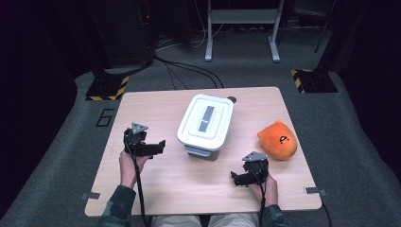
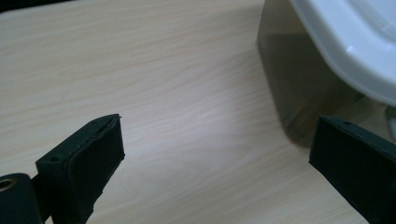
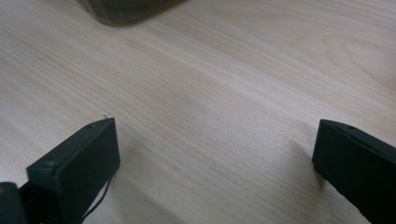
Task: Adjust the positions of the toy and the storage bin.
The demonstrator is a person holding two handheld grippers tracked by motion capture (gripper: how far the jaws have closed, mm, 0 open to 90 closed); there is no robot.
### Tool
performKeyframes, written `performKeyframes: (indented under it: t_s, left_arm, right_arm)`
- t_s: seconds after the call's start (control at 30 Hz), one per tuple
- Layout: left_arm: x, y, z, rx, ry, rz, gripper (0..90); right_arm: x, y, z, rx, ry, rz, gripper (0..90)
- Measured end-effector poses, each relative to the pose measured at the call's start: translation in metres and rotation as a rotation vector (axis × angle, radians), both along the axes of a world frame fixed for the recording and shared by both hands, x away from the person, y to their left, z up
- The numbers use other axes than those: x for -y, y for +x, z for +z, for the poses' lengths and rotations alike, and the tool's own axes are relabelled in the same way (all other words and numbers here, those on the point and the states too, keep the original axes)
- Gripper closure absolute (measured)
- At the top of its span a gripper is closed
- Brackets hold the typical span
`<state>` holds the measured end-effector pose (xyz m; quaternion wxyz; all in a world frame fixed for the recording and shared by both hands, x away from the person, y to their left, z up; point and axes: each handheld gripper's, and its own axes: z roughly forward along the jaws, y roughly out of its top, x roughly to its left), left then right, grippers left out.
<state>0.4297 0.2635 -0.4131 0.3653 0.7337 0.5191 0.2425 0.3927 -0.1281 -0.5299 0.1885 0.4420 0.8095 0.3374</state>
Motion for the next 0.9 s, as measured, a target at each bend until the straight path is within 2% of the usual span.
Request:
performKeyframes:
  t_s: [0.07,0.1,0.13,0.2,0.23,0.37,0.6,0.9]
  left_arm:
    - [0.007,0.005,0.008,0.003,-0.001,-0.016,2.7]
    - [0.015,0.011,0.016,0.004,0.013,-0.033,2.3]
    - [0.015,0.011,0.016,0.004,0.013,-0.033,1.8]
    - [0.028,0.02,0.024,0.0,0.035,-0.05,0.0]
    - [0.028,0.02,0.024,0.0,0.035,-0.05,0.0]
    - [0.046,0.031,0.031,-0.003,0.04,-0.077,0.0]
    - [0.074,0.046,0.039,0.004,0.057,-0.088,0.0]
    - [0.109,0.067,0.041,-0.014,0.082,-0.129,0.0]
  right_arm:
    - [0.0,0.0,0.0,0.002,0.001,0.005,0.7]
    - [0.0,-0.001,0.0,0.012,-0.005,0.009,1.0]
    - [0.0,-0.001,0.0,0.012,-0.005,0.009,1.0]
    - [-0.001,-0.002,0.0,0.018,-0.01,0.013,0.9]
    - [-0.001,-0.002,0.0,0.018,-0.01,0.013,0.9]
    - [0.0,-0.001,0.0,0.012,-0.006,0.011,0.9]
    - [0.0,-0.001,0.0,0.01,-0.005,0.015,1.1]
    - [0.001,0.0,0.0,0.005,0.006,0.015,3.3]
